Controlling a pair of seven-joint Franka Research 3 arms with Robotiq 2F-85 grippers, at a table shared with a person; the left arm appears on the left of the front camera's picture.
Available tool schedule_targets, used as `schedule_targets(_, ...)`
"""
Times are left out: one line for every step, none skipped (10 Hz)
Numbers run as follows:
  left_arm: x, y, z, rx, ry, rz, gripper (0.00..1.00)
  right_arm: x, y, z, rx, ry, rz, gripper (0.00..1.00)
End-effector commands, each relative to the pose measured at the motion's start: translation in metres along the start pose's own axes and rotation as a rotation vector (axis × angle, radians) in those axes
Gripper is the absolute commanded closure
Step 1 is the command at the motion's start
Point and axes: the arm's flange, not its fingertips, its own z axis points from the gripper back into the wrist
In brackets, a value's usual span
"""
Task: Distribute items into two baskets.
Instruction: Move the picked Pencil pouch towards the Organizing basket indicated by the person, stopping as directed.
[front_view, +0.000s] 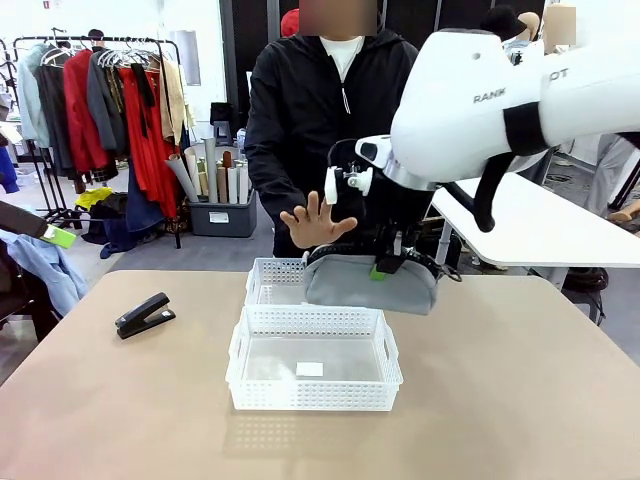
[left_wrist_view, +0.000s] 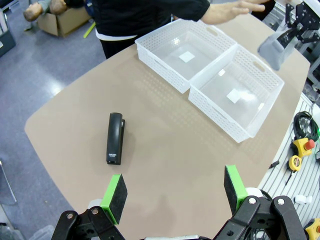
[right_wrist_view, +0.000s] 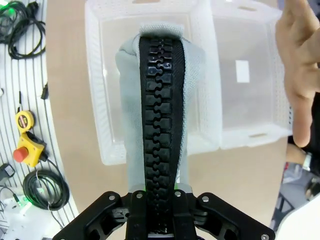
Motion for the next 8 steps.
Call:
schedule_targets(0.0,0.0,0.0,-0.011,-0.015,0.001,0.0,-0.018,-0.001,0.017,0.004,0.016,0.029,1.0)
schedule_targets(0.0,0.0,0.0,-0.011,-0.015,0.001,0.0,-0.049,0.014,0.039,0.016,0.057,0.038,1.0)
schedule_targets(0.0,0.0,0.0,-0.011,-0.015,0.001,0.0,-0.082,0.028,0.053,0.032,0.099,0.019,1.0)
schedule_targets(0.0,0.0,0.0,-0.011,-0.015,0.001,0.0,-0.114,0.032,0.059,0.069,0.143,0.002,1.0)
schedule_targets(0.0,0.0,0.0,-0.011,-0.015,0.001,0.0,-0.133,0.029,0.056,0.109,0.155,0.033,1.0)
schedule_targets(0.0,0.0,0.0,-0.011,-0.015,0.001,0.0,-0.153,0.027,0.054,0.119,0.124,0.025,1.0)
schedule_targets(0.0,0.0,0.0,-0.011,-0.015,0.001,0.0,-0.174,0.029,0.056,0.092,0.082,0.009,1.0)
schedule_targets(0.0,0.0,0.0,-0.011,-0.015,0.001,0.0,-0.184,0.027,0.056,0.073,0.043,0.008,1.0)
